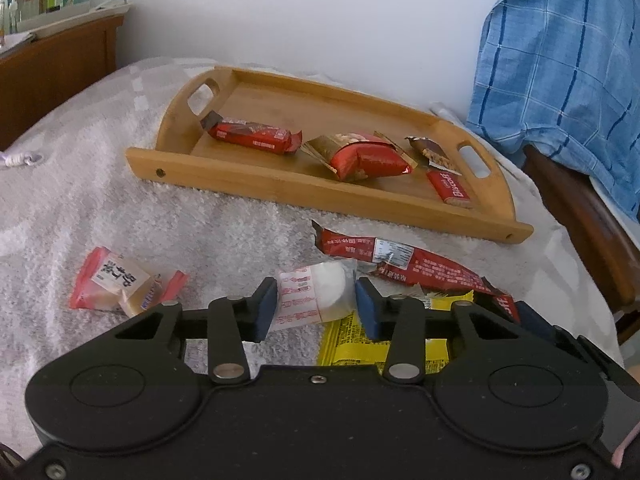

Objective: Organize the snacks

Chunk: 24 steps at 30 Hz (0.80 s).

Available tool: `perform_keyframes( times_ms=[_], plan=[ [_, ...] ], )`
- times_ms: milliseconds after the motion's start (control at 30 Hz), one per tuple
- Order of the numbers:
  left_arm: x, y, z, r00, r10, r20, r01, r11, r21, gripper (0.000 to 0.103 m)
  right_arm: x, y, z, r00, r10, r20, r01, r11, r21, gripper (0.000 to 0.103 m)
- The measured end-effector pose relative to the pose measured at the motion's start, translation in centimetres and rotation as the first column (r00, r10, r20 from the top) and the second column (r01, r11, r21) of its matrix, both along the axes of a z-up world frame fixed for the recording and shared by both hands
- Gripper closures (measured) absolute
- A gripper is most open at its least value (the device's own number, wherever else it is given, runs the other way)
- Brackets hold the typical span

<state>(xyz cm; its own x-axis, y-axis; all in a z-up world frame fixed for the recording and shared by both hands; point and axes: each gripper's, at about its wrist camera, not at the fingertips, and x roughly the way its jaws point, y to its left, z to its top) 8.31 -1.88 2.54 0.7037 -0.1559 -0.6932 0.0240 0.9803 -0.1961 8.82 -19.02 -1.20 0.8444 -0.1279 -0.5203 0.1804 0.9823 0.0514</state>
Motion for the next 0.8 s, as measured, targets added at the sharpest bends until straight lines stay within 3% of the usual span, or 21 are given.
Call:
perform_keyframes(
  times_ms=[433,633,800],
  plan=[
    [0.5,0.3,3.3,0.996,-0.003,0.084,-0.002,0.998,0.056,0.063,-0.6,-1.7,2.2,0.995,-0.050,0.083,0.048,0.999,0.022,0.066],
    [3.0,0.7,4.8,0.994,0.003,0.111,-0.009,0.999,0.052,0.063,2.6,-3.6,4.1,0.988,-0.050,0.149,0.047,0.999,0.024,0.066],
    [6.4,0.9,6.1,0.989,0.003,0.145,-0.013,0.997,0.071,0.063,6.5,-6.5,5.4,0.983,-0.044,0.181,0.027,0.995,0.092,0.066]
  ],
)
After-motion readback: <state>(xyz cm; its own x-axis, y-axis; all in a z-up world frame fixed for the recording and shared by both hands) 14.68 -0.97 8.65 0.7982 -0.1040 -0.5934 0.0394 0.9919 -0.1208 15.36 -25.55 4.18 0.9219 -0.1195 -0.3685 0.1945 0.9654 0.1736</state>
